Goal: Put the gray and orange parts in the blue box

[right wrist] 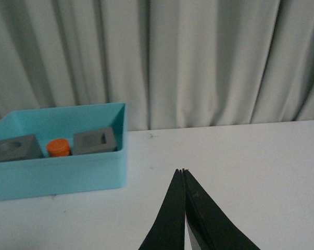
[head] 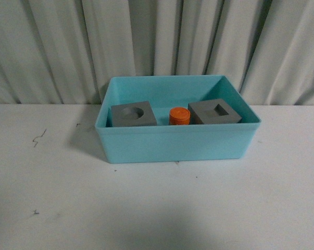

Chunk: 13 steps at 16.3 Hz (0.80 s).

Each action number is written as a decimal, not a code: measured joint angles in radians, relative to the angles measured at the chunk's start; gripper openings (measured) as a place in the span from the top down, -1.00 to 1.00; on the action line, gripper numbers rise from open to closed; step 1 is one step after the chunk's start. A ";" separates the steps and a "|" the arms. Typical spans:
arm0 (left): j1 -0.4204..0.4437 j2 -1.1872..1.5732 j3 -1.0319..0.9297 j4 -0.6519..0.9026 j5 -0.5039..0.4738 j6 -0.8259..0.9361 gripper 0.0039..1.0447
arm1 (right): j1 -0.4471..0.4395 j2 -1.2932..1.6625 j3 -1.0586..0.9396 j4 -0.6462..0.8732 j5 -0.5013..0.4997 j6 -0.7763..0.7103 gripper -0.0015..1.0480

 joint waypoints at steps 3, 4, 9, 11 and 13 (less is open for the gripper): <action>0.000 0.000 0.000 0.000 -0.001 0.000 -0.88 | 0.005 -0.125 0.001 -0.179 -0.013 0.000 0.96; 0.000 0.000 0.000 0.000 0.000 0.000 -0.88 | 0.005 -0.188 0.004 -0.175 -0.012 0.000 0.96; 0.000 0.000 0.000 0.000 0.000 0.000 -0.88 | 0.005 -0.187 0.001 -0.195 -0.012 0.000 0.96; 0.000 0.000 0.000 0.000 0.000 0.000 -0.88 | 0.005 -0.187 0.001 -0.195 -0.012 0.000 0.96; 0.000 0.000 0.000 0.000 0.000 0.000 -0.88 | 0.005 -0.187 0.001 -0.195 -0.012 -0.001 0.96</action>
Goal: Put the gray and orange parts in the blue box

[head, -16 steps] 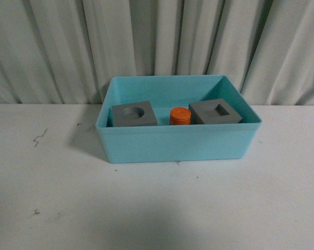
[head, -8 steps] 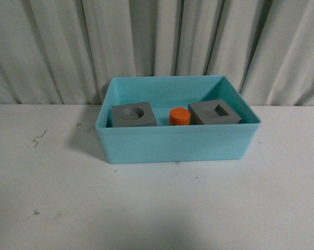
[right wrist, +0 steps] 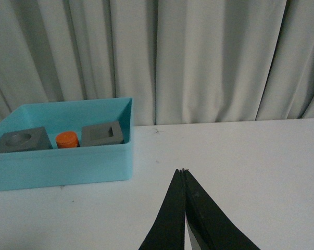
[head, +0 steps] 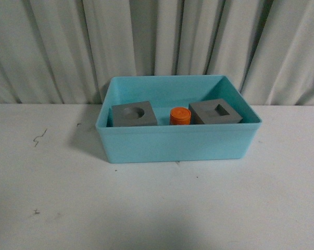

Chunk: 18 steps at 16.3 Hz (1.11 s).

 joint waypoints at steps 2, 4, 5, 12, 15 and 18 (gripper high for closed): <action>0.000 0.000 0.000 0.000 0.000 0.000 -0.88 | 0.000 0.000 0.000 0.000 0.000 0.000 0.72; 0.000 0.000 0.000 0.000 0.000 0.000 -0.88 | 0.000 0.000 0.000 0.000 0.000 0.000 0.31; 0.000 0.000 0.000 0.000 0.000 0.000 -0.88 | 0.000 0.000 0.000 0.000 0.000 0.000 0.17; 0.000 0.000 0.000 0.000 0.000 0.000 -0.88 | 0.000 0.000 0.000 0.000 0.000 0.000 -0.87; 0.000 0.000 0.000 0.000 0.000 0.000 -0.88 | 0.000 0.000 0.000 0.000 0.000 0.000 -0.87; 0.000 0.000 0.000 0.000 0.000 0.000 -0.88 | 0.000 0.000 0.000 0.000 0.000 0.000 -0.87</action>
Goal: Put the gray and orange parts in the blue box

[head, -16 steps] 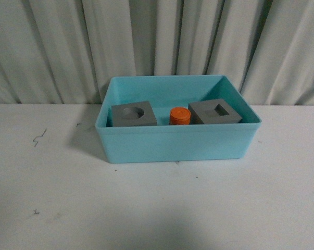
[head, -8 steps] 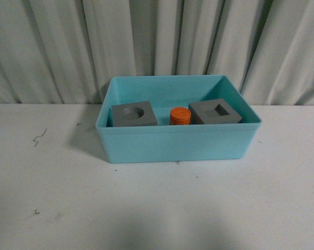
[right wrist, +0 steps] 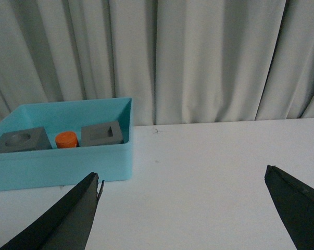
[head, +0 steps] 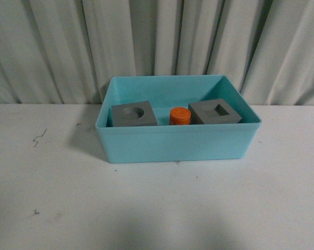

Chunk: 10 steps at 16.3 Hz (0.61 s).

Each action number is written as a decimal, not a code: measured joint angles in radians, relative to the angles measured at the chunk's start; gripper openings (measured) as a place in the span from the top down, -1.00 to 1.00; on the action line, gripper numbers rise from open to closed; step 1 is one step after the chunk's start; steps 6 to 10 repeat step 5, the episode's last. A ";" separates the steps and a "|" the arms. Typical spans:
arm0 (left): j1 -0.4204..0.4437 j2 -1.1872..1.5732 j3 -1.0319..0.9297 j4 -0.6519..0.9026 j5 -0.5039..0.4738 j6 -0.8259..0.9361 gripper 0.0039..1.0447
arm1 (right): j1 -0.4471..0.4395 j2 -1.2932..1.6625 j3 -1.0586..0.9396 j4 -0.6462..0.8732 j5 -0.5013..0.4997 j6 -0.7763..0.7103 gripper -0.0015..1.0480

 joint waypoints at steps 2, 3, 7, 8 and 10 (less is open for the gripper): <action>0.000 0.000 0.000 0.000 0.000 0.000 -0.88 | 0.000 0.000 0.000 0.000 0.000 0.000 -0.87; 0.000 0.000 0.000 0.000 0.000 0.000 -0.88 | 0.000 0.000 0.000 0.000 0.000 0.000 -0.87; 0.000 0.000 0.000 0.000 0.000 0.000 -0.88 | 0.000 0.000 0.000 0.000 0.000 0.000 -0.87; 0.000 0.000 0.000 0.000 0.000 0.000 -0.88 | 0.000 0.000 0.000 0.000 0.000 0.000 -0.87; 0.000 0.000 0.000 0.000 0.000 0.000 -0.88 | 0.000 0.000 0.000 0.000 0.000 0.000 -0.87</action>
